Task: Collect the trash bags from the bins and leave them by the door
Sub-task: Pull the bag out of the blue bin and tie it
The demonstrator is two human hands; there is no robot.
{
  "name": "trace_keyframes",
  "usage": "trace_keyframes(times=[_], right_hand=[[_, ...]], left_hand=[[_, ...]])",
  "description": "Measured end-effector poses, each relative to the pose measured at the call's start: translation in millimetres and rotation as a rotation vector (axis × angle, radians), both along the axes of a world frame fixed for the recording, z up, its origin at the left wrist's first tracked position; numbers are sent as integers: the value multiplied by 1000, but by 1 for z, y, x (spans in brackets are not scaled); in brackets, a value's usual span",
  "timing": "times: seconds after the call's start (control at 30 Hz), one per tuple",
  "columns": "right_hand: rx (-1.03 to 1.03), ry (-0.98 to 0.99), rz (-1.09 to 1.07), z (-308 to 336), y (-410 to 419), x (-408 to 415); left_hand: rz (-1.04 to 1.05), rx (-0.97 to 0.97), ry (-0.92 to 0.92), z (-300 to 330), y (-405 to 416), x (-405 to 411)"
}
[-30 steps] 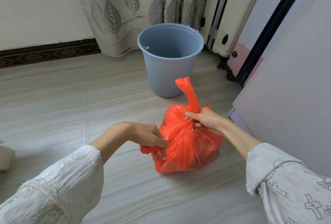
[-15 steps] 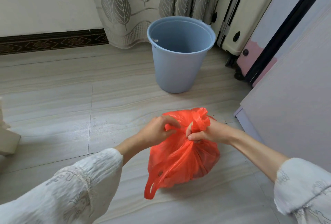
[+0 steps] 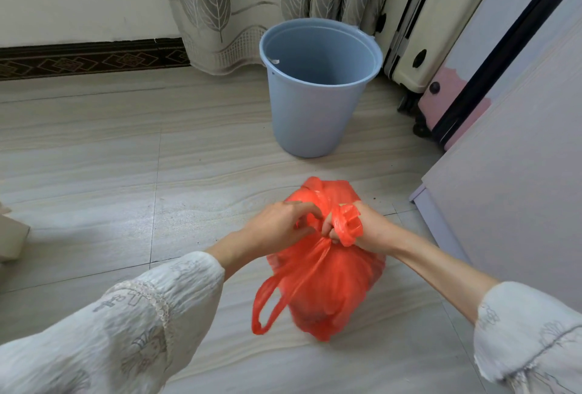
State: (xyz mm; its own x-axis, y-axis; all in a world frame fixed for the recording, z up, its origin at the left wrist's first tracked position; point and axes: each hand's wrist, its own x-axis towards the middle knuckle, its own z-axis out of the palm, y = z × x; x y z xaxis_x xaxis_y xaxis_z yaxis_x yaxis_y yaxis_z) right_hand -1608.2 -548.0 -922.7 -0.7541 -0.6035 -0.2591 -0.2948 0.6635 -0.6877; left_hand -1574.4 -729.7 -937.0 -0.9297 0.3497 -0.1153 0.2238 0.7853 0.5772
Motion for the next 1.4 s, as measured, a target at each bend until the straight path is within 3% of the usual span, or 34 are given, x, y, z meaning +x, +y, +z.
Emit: trace_keyframes(times=[0.1,0.23,0.4,0.63,0.83,0.9,1.07,1.17,1.23,1.37,1.4], right_hand=[[-54,-30,-55,0,3,-1],[-236,-241,-111,10,2,4],[-232,-325,-149,10,3,7],[-136,129,-179,-11,8,1],[-292,-28,-433,-4,-4,0],[-326,34,-484,-3,-8,1],[-87,411,-195,-7,-5,4],[-60,446,-173,-8,-3,3],[-131,307,-249,-11,-6,1],[-393,-538,-568,-7,-9,-2],[-413,-643,-578,-9,-7,-2]], left_hand=[[27,20,-6,1,3,2],[66,46,-11,0,9,2],[111,60,-4,-6,14,1],[163,175,-38,-8,20,-2],[246,226,-60,-2,23,-8],[278,261,-85,0,23,-9],[283,296,-132,0,24,-9],[305,310,-128,2,26,-9],[300,301,-128,1,26,-8],[250,252,-147,-3,25,-1],[229,229,-142,-4,25,0]])
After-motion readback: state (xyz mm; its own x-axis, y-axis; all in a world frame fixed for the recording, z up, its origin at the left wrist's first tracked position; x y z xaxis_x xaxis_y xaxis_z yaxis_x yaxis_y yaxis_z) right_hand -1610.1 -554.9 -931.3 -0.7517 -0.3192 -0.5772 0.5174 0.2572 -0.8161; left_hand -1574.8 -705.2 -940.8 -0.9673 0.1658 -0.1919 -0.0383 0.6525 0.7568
